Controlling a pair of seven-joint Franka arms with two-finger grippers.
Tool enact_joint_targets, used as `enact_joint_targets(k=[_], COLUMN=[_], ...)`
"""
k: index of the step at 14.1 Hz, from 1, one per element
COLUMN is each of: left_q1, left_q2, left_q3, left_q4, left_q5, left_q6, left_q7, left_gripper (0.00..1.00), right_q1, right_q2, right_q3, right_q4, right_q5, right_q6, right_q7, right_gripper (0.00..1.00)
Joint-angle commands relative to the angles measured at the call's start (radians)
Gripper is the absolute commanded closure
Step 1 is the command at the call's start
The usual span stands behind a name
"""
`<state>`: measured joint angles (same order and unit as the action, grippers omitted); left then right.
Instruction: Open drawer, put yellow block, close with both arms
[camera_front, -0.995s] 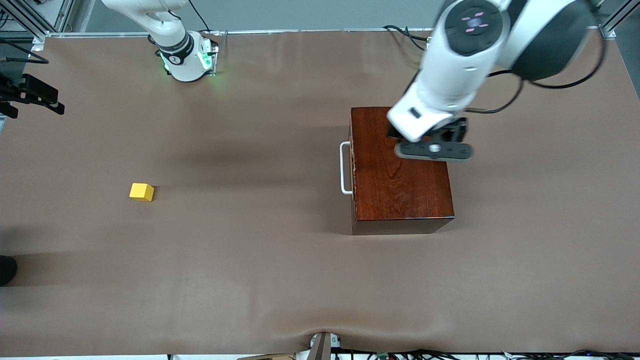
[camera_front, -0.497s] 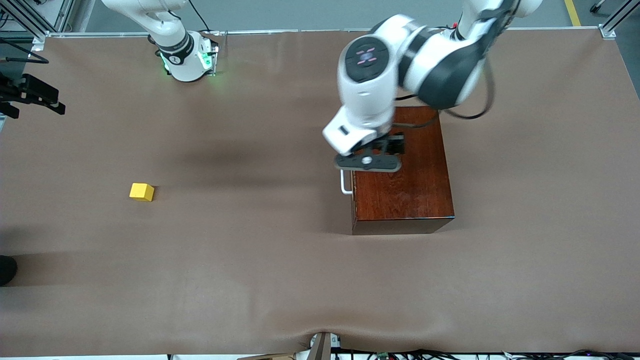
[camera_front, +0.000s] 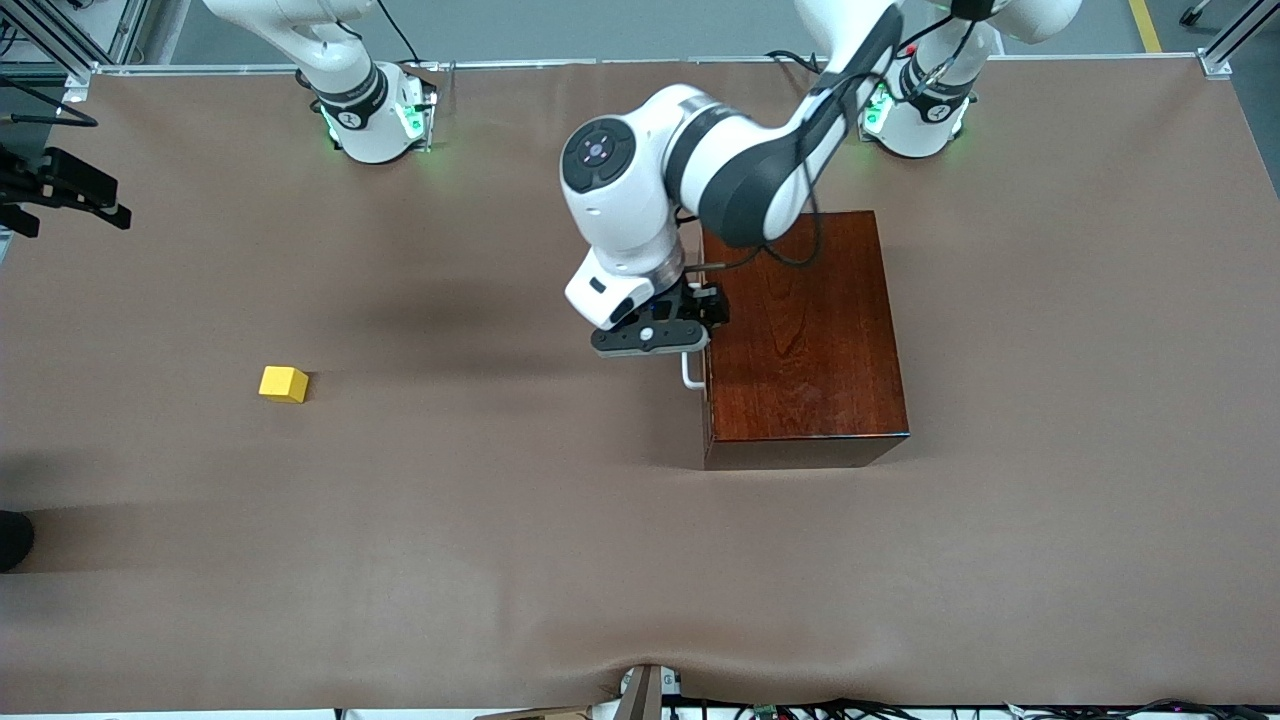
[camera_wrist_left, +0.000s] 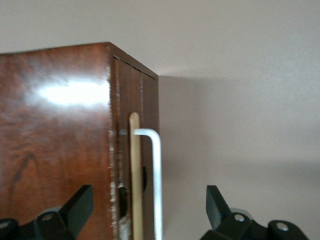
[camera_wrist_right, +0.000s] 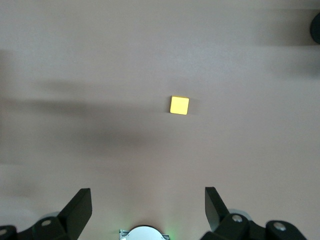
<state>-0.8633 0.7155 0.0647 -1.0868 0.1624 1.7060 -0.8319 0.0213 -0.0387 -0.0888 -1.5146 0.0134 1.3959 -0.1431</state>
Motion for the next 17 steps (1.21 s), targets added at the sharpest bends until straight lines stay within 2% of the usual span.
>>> enact_joint_targets(k=[1,7,17], left_q1=[-0.034,-0.106,-0.135], left_q2=[0.056,0.130,0.154], left_q3=[0.026,0.093,0.101], left_q4=[0.054,0.053,0.042], left_q5=[0.022,0.022,0.035], left_q6=[0.004,0.024,0.006], left_q7=[-0.051,-0.085,-0.075], left_gripper=[0.00,0.00,0.00], right_q1=[-0.003,-0.012,-0.012], right_q2=[0.010,0.019,0.031], right_q3=[0.001,0.000,0.000], right_q4=[0.022,0.022,0.025], right_q5=[0.013,0.013,0.013], right_q6=[-0.009,-0.006,-0.006], right_q7=[0.008,0.005,0.005], right_gripper=[0.00,0.00,0.00])
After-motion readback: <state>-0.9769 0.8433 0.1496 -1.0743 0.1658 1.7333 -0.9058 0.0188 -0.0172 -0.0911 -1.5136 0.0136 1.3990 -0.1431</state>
